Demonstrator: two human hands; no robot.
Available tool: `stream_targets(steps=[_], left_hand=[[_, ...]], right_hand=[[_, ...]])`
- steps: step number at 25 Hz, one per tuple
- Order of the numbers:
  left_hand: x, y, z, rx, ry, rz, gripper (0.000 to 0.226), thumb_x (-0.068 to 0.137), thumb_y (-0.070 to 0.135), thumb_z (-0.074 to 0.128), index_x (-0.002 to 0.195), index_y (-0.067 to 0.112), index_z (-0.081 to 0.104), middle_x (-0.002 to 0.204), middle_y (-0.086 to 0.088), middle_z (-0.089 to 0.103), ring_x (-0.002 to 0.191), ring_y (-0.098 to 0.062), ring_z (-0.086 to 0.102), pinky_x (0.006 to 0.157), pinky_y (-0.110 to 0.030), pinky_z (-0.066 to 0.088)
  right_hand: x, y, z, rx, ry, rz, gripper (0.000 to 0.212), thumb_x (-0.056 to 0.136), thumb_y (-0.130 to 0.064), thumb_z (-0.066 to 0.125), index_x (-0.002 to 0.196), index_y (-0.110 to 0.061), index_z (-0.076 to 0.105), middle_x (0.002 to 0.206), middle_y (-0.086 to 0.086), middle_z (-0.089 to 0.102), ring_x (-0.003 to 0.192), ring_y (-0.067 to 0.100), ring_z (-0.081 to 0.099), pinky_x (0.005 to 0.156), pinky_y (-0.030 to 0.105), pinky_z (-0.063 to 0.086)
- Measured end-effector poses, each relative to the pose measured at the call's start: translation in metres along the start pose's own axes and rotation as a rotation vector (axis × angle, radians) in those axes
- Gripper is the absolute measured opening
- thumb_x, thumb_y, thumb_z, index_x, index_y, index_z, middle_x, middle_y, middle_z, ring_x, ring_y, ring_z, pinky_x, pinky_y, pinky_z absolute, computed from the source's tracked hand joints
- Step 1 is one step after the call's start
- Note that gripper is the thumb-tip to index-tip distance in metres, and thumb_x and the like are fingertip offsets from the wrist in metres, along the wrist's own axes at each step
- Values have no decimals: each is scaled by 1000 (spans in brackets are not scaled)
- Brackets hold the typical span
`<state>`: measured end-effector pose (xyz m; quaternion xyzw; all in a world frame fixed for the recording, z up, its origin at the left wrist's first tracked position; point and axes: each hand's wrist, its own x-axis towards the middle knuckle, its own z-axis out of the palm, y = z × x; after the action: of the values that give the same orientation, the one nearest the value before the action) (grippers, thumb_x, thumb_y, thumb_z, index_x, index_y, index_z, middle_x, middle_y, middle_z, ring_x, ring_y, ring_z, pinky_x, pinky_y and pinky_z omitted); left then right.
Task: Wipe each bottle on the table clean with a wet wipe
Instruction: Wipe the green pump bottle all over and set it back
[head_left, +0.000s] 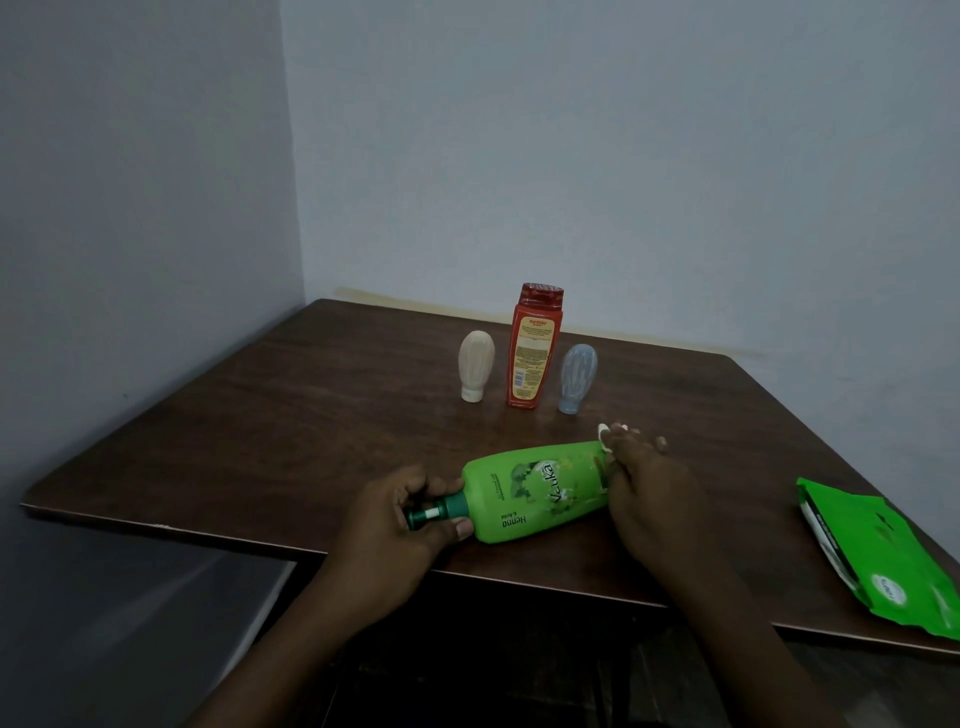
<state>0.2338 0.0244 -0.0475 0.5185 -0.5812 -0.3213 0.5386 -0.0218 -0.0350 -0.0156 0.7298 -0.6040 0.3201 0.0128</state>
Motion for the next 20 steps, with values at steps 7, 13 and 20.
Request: stream_targets(steps=[7,13,20], left_hand=[[1,-3,-2,43,13,20,21,75,1,87,89,-1,72,93,1,79,85,-7,73,71,-17,54],[0,1,-2,33,11,35,21,74,0,88,80,9,71,88,-1,78,83,-13,73,70,-20,56],[-3,6,-3,3,-7,43,31,71,-6,88,75,19,71,78,7,76,72,0,69,65,-17,54]], right_hand=[[-39,-68,17,112,-170,-355,55,100,-15,37,154,-24,28,160,-9,19,150,5,8,123,25,9],[-26,-74,21,163,-178,-362,50,100,-12,41,149,-22,41,156,-6,36,147,2,22,123,22,6],[-31,-89,29,56,-168,-472,51,96,-17,38,147,-14,43,156,1,38,149,12,23,123,25,2]])
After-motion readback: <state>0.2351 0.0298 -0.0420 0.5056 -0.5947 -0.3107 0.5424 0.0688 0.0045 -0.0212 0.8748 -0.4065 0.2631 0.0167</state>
